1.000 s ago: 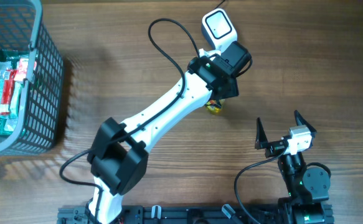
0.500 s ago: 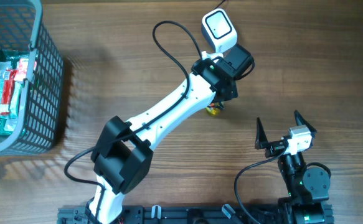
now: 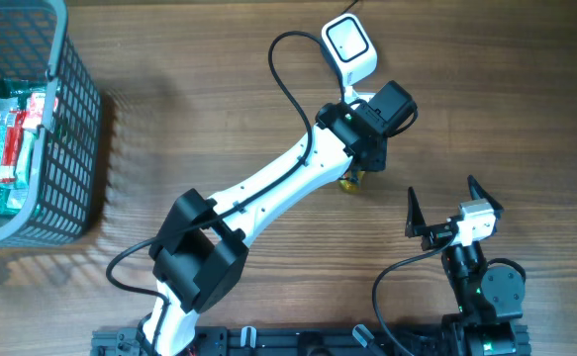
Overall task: Scan the item barcode
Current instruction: 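Lower the bottle onto the table and open the left gripper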
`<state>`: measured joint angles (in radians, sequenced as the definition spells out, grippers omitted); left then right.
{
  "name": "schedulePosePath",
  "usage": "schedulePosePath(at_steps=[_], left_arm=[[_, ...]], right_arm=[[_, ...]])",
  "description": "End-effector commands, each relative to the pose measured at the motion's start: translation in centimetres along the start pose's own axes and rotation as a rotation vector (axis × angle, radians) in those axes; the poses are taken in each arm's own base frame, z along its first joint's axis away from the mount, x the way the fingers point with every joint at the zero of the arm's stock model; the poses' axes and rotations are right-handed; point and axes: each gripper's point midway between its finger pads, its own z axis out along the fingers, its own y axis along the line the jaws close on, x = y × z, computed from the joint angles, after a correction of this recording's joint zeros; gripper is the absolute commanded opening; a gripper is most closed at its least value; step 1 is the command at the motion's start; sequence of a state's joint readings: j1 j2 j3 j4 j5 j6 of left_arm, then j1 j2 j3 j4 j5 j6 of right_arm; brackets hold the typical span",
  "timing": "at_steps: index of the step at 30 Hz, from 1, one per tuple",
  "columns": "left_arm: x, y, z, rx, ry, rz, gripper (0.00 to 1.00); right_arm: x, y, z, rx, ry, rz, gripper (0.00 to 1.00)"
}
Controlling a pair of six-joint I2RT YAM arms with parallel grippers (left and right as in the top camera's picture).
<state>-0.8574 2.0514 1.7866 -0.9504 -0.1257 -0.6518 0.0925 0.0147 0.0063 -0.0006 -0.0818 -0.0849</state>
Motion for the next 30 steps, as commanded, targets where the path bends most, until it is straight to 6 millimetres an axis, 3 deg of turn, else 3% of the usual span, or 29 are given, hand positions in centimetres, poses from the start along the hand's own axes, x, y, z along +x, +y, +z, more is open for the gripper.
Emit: schedulePosePath(at_steps=[1, 3, 6, 13, 19, 24, 30], left_arm=[[0.7, -0.1, 0.5, 0.005, 0.028, 0.076, 0.67], [0.9, -0.4, 0.5, 0.028, 0.043, 0.118, 0.86], [0.1, -0.3, -0.1, 0.037, 0.028, 0.120, 1.00], [-4.2, 0.1, -5.7, 0.119, -0.100, 0.111, 1.00], [-7.0, 1.8, -11.1, 0.165, -0.225, 0.099, 1.00], [-10.2, 5.6, -16.4, 0.138, -0.382, 0.117, 1.00], [-13.5, 14.3, -22.7, -0.046, -0.583, -0.028, 1.00]], right_arm=[[-0.2, -0.1, 0.0, 0.005, -0.009, -0.014, 1.00], [-0.2, -0.1, 0.0, 0.005, -0.009, -0.014, 1.00], [-0.2, -0.1, 0.0, 0.005, -0.009, -0.014, 1.00], [-0.2, -0.1, 0.0, 0.006, -0.009, -0.014, 1.00], [-0.2, -0.1, 0.0, 0.006, -0.009, -0.014, 1.00], [-0.2, -0.1, 0.0, 0.006, -0.009, -0.014, 1.00], [-0.2, -0.1, 0.0, 0.006, -0.009, -0.014, 1.00]])
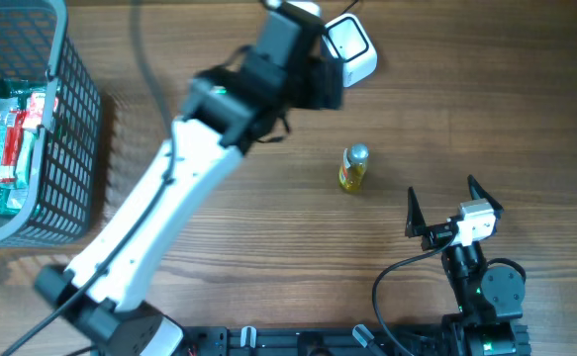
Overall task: Scan the item barcode
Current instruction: 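Lower the bottle onto the table and open the left gripper, then return the left gripper to the basket and grasp the Kleenex pack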
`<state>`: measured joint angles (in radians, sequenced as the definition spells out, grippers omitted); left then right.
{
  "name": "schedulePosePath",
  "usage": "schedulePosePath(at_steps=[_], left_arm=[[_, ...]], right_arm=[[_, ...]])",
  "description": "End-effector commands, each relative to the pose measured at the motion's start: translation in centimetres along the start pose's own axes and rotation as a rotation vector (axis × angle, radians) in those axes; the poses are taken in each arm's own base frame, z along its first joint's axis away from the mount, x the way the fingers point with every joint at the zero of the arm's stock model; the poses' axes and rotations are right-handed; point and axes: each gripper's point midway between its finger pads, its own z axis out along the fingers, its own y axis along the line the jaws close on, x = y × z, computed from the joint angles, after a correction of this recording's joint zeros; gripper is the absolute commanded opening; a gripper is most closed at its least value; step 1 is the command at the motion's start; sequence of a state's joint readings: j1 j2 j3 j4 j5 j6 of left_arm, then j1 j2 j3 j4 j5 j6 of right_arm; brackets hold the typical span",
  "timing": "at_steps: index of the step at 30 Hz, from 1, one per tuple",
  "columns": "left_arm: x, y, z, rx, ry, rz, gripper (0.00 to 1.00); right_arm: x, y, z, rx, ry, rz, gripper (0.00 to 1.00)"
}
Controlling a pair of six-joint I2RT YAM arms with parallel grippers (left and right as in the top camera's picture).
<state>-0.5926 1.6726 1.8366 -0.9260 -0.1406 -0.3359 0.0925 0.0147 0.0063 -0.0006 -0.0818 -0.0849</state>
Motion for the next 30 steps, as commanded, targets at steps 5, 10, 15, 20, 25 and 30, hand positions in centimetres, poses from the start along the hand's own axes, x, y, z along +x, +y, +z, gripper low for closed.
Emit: schedulePosePath(at_steps=[5, 10, 15, 20, 25, 30], left_arm=[[-7.4, 14.2, -8.0, -0.407, -0.289, -0.061, 1.00], [-10.2, 24.8, -12.1, -0.637, -0.389, -0.105, 1.00], [-9.7, 34.2, -16.5, -0.780, -0.443, -0.249, 1.00], [-6.8, 40.7, -18.0, -0.746, -0.397, -0.357, 1.00], [-2.1, 45.7, -17.3, -0.744, -0.269, -0.480, 1.00], [1.3, 49.5, -13.9, -0.755, -0.152, -0.545, 1.00]], right_arm=[[-0.2, -0.1, 0.0, 0.005, -0.009, -0.014, 1.00], [-0.2, -0.1, 0.0, 0.005, -0.009, -0.014, 1.00], [-0.2, -0.1, 0.0, 0.005, -0.009, -0.014, 1.00], [-0.2, -0.1, 0.0, 0.005, -0.009, -0.014, 0.99], [-0.2, -0.1, 0.0, 0.005, -0.009, -0.014, 1.00], [-0.2, -0.1, 0.0, 0.006, -0.009, -0.014, 1.00]])
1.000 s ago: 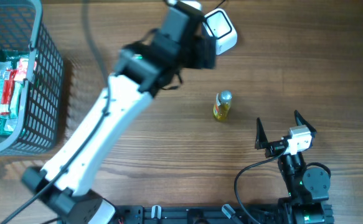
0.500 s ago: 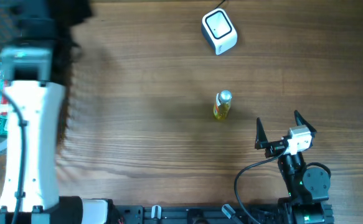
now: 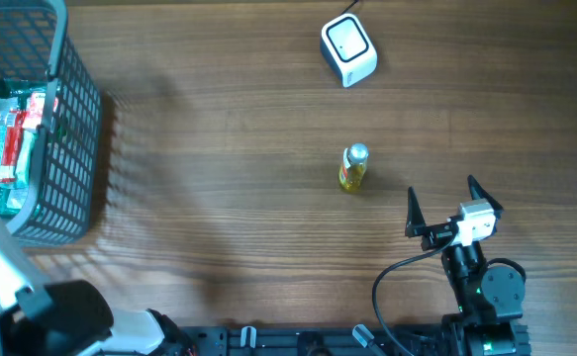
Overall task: Scan the item barcode
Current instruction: 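Return the left gripper to the basket and grasp the Kleenex pack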
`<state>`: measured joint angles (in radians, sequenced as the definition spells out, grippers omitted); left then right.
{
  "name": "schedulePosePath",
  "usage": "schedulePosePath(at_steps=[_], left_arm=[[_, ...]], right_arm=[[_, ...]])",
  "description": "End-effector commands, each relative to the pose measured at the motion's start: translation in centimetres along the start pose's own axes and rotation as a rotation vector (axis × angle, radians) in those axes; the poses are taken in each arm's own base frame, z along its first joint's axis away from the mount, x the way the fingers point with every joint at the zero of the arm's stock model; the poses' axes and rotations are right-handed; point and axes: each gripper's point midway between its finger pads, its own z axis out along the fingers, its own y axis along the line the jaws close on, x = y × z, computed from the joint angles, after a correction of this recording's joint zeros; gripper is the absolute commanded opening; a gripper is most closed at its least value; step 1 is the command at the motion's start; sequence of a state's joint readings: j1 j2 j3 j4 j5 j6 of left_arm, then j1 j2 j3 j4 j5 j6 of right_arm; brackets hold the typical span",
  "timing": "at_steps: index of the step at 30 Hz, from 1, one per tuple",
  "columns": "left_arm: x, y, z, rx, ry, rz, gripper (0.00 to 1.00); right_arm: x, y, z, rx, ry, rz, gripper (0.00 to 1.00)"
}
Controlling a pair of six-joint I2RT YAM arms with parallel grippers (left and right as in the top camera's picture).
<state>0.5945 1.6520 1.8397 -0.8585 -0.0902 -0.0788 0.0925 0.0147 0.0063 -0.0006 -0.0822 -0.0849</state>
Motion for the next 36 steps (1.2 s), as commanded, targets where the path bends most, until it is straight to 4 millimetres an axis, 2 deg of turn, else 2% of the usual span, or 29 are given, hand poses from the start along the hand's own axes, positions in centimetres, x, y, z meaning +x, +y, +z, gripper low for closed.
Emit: schedulePosePath(at_steps=[1, 6, 10, 13, 17, 25, 31, 36], left_arm=[[2.1, -0.5, 4.4, 0.040, 0.094, 0.032, 1.00], [6.2, -4.5, 8.7, 0.272, 0.220, 0.252, 1.00], [9.6, -4.7, 11.4, 0.289, 0.322, 0.320, 1.00], [10.6, -4.6, 12.5, 0.289, 0.354, 0.318, 1.00], [12.0, -5.1, 13.0, 0.322, 0.386, 0.379, 1.00], [16.8, -4.8, 14.9, 0.336, 0.505, 0.403, 1.00], [18.6, -4.3, 15.4, 0.322, 0.538, 0.403, 0.99], [18.6, -4.3, 15.5, 0.322, 0.537, 0.403, 0.86]], right_arm=[[-0.2, -0.1, 0.0, 0.006, -0.009, -0.014, 1.00], [-0.2, -0.1, 0.0, 0.006, -0.009, -0.014, 1.00], [-0.2, -0.1, 0.0, 0.006, -0.009, -0.014, 1.00], [-0.2, -0.1, 0.0, 0.006, -0.009, -0.015, 1.00], [-0.2, -0.1, 0.0, 0.006, -0.009, -0.014, 1.00], [-0.2, -0.1, 0.0, 0.006, -0.009, -0.014, 1.00], [-0.2, -0.1, 0.0, 0.006, -0.009, -0.014, 1.00], [-0.2, -0.1, 0.0, 0.006, -0.009, -0.014, 1.00]])
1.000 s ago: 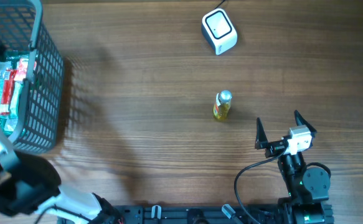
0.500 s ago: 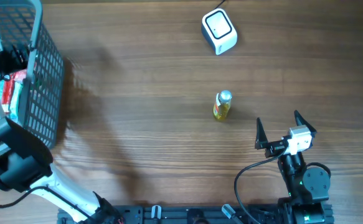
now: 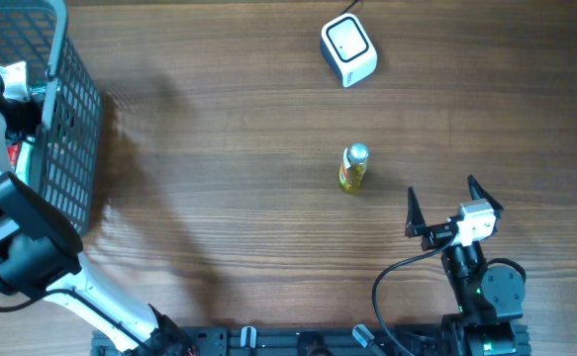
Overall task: Scan the item barcode
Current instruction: 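Return the left gripper to the basket and grasp the Kleenex pack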
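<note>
A white barcode scanner [image 3: 348, 49] sits at the back of the table. A small yellow bottle with a silver cap [image 3: 353, 166] stands alone mid-table, with no gripper near it. My left arm reaches over the grey mesh basket [image 3: 70, 129] at the far left, and its gripper [image 3: 16, 109] is down inside the basket with the fingers hidden. A sliver of a red packet [image 3: 13, 154] shows beneath the arm. My right gripper [image 3: 441, 211] rests open near the front right, holding nothing.
The basket takes up the left edge of the wooden table. The scanner's cable runs off the back edge. The arm bases stand along the front edge.
My left arm was at the far left edge beside the basket, whose packets showed. Now its wrist is over the basket and covers them. The bottle, scanner and right arm are unchanged.
My left gripper was at the yellow bottle just below the scanner. Then the bottle stood free on the table while the arm was up by the scanner. Then the arm was at the far left, and now it is over the basket.
</note>
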`<state>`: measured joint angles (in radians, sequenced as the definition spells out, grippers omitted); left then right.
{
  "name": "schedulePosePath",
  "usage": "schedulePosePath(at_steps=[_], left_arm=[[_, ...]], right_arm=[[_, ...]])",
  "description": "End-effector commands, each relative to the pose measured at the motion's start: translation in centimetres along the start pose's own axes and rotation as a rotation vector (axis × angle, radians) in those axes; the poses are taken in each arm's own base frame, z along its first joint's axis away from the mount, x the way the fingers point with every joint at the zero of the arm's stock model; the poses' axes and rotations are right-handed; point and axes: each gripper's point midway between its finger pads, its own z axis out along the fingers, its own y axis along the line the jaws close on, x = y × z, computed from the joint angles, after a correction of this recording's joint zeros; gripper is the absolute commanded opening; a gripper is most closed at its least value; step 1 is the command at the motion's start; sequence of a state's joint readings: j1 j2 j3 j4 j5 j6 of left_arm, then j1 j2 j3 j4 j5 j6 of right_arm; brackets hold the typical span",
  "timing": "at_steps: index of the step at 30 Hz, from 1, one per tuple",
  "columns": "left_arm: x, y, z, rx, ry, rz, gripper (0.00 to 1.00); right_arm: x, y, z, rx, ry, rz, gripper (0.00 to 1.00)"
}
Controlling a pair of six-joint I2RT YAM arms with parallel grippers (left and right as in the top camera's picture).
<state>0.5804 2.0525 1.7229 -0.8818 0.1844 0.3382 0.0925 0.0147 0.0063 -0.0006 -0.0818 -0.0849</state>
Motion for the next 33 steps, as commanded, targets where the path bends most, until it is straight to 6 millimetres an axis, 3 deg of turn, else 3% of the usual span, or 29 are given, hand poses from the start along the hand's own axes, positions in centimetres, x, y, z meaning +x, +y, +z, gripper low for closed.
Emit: schedulePosePath(at_steps=[1, 9, 16, 21, 25, 33], left_arm=[[0.3, -0.1, 0.7, 0.009, 0.009, 0.014, 0.84], [0.7, -0.1, 1.5, 0.012, 0.021, 0.012, 0.82], [0.8, -0.1, 1.5, 0.013, 0.024, 0.006, 0.41], [0.1, -0.1, 0.3, 0.004, -0.008, -0.030, 0.40], [-1.7, -0.2, -2.7, -0.016, -0.087, -0.025, 0.39], [-6.4, -1.2, -14.5, -0.092, -0.402, 0.016, 0.36]], right_arm=[[-0.2, -0.1, 0.0, 0.005, -0.009, -0.014, 1.00], [-0.2, -0.1, 0.0, 0.005, -0.009, -0.014, 1.00], [-0.2, -0.1, 0.0, 0.005, -0.009, -0.014, 1.00], [-0.2, -0.1, 0.0, 0.005, -0.009, -0.014, 1.00], [-0.2, -0.1, 0.0, 0.006, -0.009, -0.014, 1.00], [-0.2, -0.1, 0.0, 0.006, -0.009, -0.014, 1.00]])
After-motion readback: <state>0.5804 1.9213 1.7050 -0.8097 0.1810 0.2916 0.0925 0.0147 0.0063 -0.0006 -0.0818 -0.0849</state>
